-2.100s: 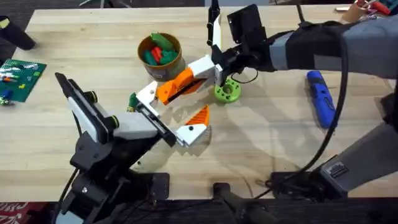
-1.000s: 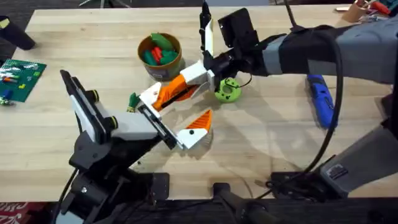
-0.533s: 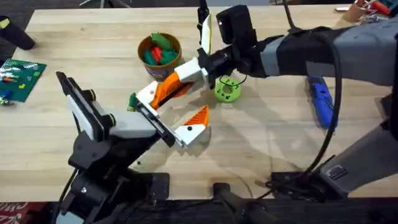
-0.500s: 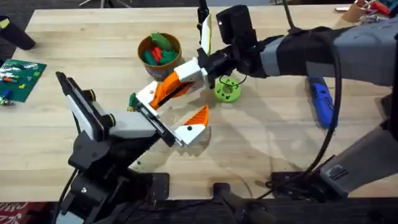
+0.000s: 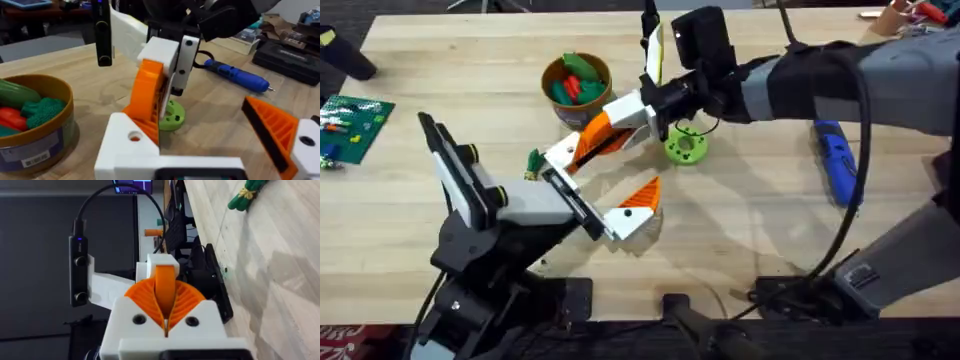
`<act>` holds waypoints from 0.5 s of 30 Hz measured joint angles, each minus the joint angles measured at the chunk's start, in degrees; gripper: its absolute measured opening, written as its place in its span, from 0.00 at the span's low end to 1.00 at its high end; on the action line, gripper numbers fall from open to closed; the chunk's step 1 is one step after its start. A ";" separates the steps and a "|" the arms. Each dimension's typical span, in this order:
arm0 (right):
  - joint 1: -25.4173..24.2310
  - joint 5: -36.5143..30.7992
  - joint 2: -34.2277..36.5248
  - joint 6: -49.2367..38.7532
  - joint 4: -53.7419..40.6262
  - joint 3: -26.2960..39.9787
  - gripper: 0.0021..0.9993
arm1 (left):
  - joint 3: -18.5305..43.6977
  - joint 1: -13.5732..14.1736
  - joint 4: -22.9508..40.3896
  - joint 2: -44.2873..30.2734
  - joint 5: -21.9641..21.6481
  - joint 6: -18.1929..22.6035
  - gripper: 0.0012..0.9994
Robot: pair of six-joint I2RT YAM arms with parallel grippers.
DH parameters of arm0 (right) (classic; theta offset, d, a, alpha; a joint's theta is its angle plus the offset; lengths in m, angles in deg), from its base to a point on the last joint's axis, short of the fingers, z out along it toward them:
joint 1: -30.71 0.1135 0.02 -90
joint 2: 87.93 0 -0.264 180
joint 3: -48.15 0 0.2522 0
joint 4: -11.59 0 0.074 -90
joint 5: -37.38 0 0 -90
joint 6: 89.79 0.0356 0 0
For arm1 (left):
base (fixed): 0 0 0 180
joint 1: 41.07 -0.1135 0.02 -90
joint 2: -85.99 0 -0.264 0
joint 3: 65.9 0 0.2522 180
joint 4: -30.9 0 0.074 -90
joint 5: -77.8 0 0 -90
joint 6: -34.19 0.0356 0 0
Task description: Pick up the gripper from the table and insert it into the empty holder that is missing its gripper. Then pick up a screw, insert it into the mounting hole, and use the screwdriver to tighten it. Finally, clean up the table by picking up the vegetable and placing it into the bucket.
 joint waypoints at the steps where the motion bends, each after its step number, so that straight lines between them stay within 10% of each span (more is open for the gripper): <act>1: 0.02 0.14 0.00 0.04 0.00 0.00 0.02 | 0.00 0.00 -0.02 0.00 0.08 0.04 0.98; 15: 1.47 -0.89 0.00 0.18 0.52 -0.02 0.02 | 0.00 -0.04 0.11 -0.02 -1.17 -0.23 0.98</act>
